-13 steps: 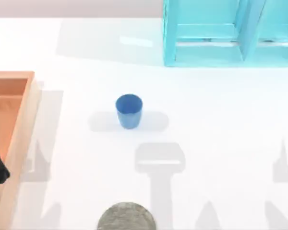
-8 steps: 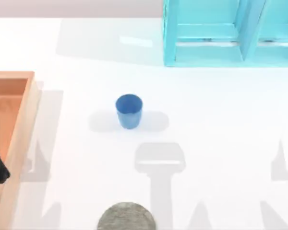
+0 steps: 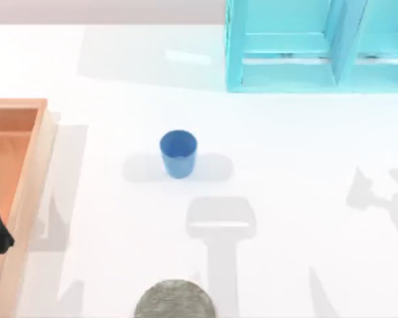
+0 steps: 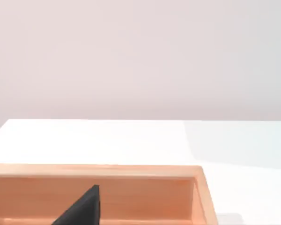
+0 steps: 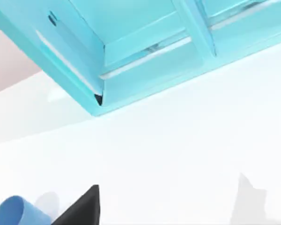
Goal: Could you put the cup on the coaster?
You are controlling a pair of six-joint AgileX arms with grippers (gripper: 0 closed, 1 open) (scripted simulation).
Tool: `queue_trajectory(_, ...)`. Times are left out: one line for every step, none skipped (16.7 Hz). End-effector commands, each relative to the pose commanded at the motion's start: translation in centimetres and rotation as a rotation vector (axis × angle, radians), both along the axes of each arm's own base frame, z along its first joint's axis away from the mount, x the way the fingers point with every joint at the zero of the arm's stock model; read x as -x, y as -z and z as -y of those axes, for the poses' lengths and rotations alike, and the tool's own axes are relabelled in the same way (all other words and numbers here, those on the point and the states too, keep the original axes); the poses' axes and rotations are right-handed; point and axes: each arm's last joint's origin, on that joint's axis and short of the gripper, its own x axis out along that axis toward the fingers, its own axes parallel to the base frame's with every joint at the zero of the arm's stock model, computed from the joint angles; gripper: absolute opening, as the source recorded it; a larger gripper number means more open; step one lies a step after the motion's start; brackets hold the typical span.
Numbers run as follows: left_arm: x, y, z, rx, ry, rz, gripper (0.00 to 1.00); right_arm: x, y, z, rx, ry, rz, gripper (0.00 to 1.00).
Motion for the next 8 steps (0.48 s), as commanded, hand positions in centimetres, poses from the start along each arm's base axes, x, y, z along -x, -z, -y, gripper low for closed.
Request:
queue_trajectory(0.0,0.0,0.0,0.0,0.0,0.0,1.0,-1.2,-0.9,-0.5,-0.062,0.008,-0.106,1.0)
queue_trajectory(0.0,0.0,0.0,0.0,0.0,0.0,1.0,-2.5,-1.7,-1.1,-0.119,0.024,-0.22,1.0)
queue_trajectory(0.0,0.0,0.0,0.0,0.0,0.0,1.0,-4.1,-2.2,-1.8,-0.171,0.049,-0.342,1.0)
queue_trajectory(0.0,0.0,0.0,0.0,0.0,0.0,1.0,-5.8,-2.5,-2.7,-0.216,0.084,-0.469,1.0)
queue_trajectory(0.0,0.0,0.0,0.0,0.0,0.0,1.0,-7.6,-2.6,-3.7,-0.253,0.131,-0.598,1.0)
queue_trajectory(0.0,0.0,0.0,0.0,0.0,0.0,1.0,-9.5,-2.5,-4.8,-0.282,0.188,-0.724,1.0)
queue_trajectory(0.0,0.0,0.0,0.0,0.0,0.0,1.0,-11.4,-2.2,-6.1,-0.302,0.254,-0.844,1.0)
queue_trajectory(0.0,0.0,0.0,0.0,0.0,0.0,1.0,-13.4,-1.7,-7.4,-0.315,0.33,-0.954,1.0)
